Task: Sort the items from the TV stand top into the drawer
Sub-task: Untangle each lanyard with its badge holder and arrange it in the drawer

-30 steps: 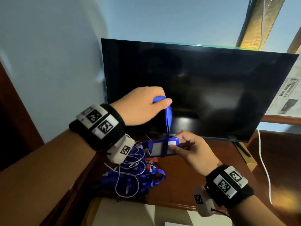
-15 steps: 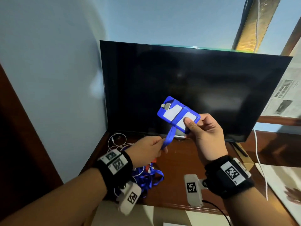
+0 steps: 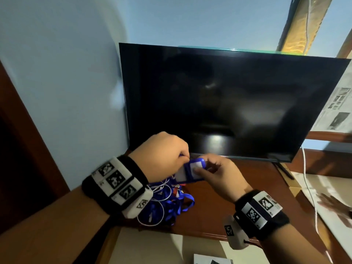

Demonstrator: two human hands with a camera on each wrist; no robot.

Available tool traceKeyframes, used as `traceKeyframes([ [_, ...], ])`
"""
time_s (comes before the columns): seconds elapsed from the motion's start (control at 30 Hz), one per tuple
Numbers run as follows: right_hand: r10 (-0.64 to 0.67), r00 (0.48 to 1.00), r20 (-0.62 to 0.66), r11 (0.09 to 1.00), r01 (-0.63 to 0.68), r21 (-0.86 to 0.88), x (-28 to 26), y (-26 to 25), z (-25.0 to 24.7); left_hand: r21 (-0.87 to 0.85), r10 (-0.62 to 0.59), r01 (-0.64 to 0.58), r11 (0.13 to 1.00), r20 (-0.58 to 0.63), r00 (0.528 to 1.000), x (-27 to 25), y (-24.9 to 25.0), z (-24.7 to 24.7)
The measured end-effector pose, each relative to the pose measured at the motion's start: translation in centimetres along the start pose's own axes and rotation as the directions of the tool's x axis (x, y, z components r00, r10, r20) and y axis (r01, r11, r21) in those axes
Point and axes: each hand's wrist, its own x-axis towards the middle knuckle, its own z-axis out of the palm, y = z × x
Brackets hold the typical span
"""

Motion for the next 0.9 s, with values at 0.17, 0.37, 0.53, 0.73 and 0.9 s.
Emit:
traceKeyframes([
  [0.17, -0.02, 0.992, 0.123, 0.978, -0.006, 0.21, -0.4, -2.3, -0.3, -0.33, 0.043, 0.013, 0.944, 0.163, 0.986, 2.1, -4.1, -0.7],
  [0.37, 0.034, 0.999, 0.027, 0.866, -0.043, 0.498, -0.7, -2.5, -0.6, -0.701, -0.02, 0.165, 0.694, 0.21, 0.978, 1.5, -6.1, 2.2],
  [0.53, 0.144, 0.989, -0.03, 0.769, -0.093, 0.632, -1.1, -2.2, 1.0, -0.955, -0.181, 0.262, 0.139, 0.236, 0.955, -0.3, -4.8, 7.7],
  [0.73, 0.397, 0.917, 0.037, 0.556, -0.272, 0.786, -3.3, 0.6, 6.9, -0.959, -0.327, 0.236, -0.157, 0.276, 0.904, -3.4, -4.6, 15.2],
  [0.9, 0.59, 0.801, 0.097, 0.406, -0.399, 0.823, -5.3, 2.1, 12.6, -0.86, -0.418, 0.283, -0.424, 0.464, 0.781, -7.3, -4.1, 19.2],
])
